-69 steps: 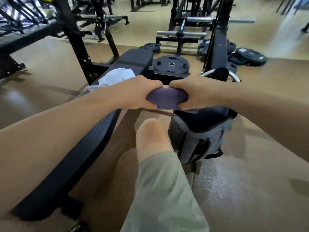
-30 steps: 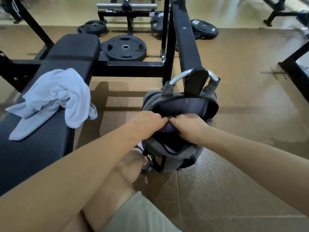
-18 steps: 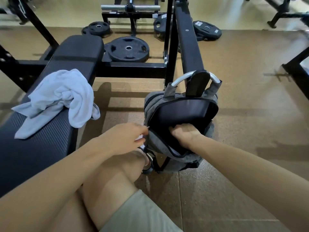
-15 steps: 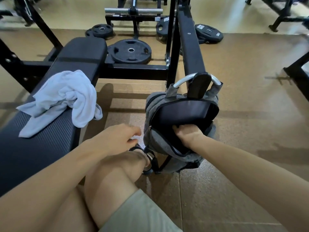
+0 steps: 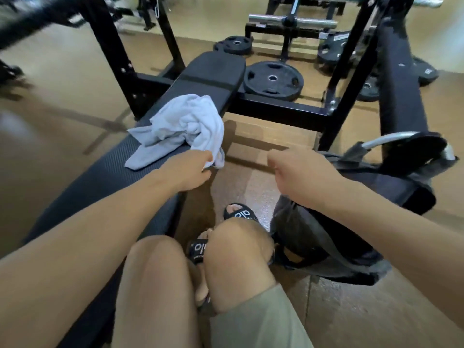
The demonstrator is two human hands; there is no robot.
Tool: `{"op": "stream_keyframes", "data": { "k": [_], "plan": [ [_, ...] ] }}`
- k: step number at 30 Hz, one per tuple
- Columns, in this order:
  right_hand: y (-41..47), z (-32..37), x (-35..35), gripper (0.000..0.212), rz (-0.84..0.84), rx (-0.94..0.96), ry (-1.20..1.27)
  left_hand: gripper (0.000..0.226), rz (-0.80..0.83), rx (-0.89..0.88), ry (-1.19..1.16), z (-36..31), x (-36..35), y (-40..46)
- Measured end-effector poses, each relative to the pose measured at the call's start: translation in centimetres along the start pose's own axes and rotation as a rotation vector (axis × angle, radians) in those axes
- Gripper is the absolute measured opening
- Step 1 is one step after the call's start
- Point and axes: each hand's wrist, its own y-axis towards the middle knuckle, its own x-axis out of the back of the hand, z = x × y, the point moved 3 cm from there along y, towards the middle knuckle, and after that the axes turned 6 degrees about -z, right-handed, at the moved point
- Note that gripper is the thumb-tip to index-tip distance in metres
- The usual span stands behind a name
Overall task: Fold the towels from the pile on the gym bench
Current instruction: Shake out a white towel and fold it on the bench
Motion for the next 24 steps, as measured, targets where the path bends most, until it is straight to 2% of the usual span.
{"op": "stream_keyframes", "data": {
  "k": [2,3,6,7,8,11,12,14,18,21,24],
  "plan": [
    [3.4,2.7,-1.8,0.021,-0.032,0.031,0.187,0.021,-0.039,0.104,-0.031,2.2,0.4,-0.1],
    [5.3,3.7,-3.1,0.025,-0.033,0.015,0.298,0.017,-0.061,0.127,-0.053,3.3,0.3,-0.2],
    [11.0,5.6,-7.8,0.023,0.034,-0.155,0.591,0.019,-0.067,0.223,-0.085,6.0,-0.3,-0.4],
    [12.7,6.0,-9.3,0.018,0.032,-0.216,0.683,0.029,-0.065,0.242,-0.097,6.7,-0.6,-0.4],
    [14.2,6.1,-10.6,0.018,0.031,-0.304,0.771,0.041,-0.055,0.251,-0.106,7.4,-0.9,-0.3],
    [17.5,6.0,-13.9,0.053,0.01,-0.684,1.155,0.054,-0.063,0.251,-0.174,8.5,-1.7,0.1],
    [18.2,6.0,-14.8,0.05,0.003,-0.783,1.278,0.053,-0.066,0.25,-0.192,8.7,-2.0,0.2],
    [19.6,6.1,-16.4,0.022,-0.024,-0.852,1.333,0.05,-0.06,0.256,-0.226,8.8,-2.5,0.5],
    [21.0,6.5,-15.4,0.025,-0.173,-0.743,1.122,0.056,-0.088,0.253,-0.331,8.5,-2.5,0.4],
    [21.7,8.3,-11.8,0.032,-0.285,-0.488,1.012,0.076,-0.182,0.294,-0.489,8.6,-1.4,-0.1],
    [21.6,11.7,-7.6,0.017,-0.281,-0.228,0.989,0.097,-0.293,0.395,-0.785,8.3,0.2,-0.9]
  ]
}}
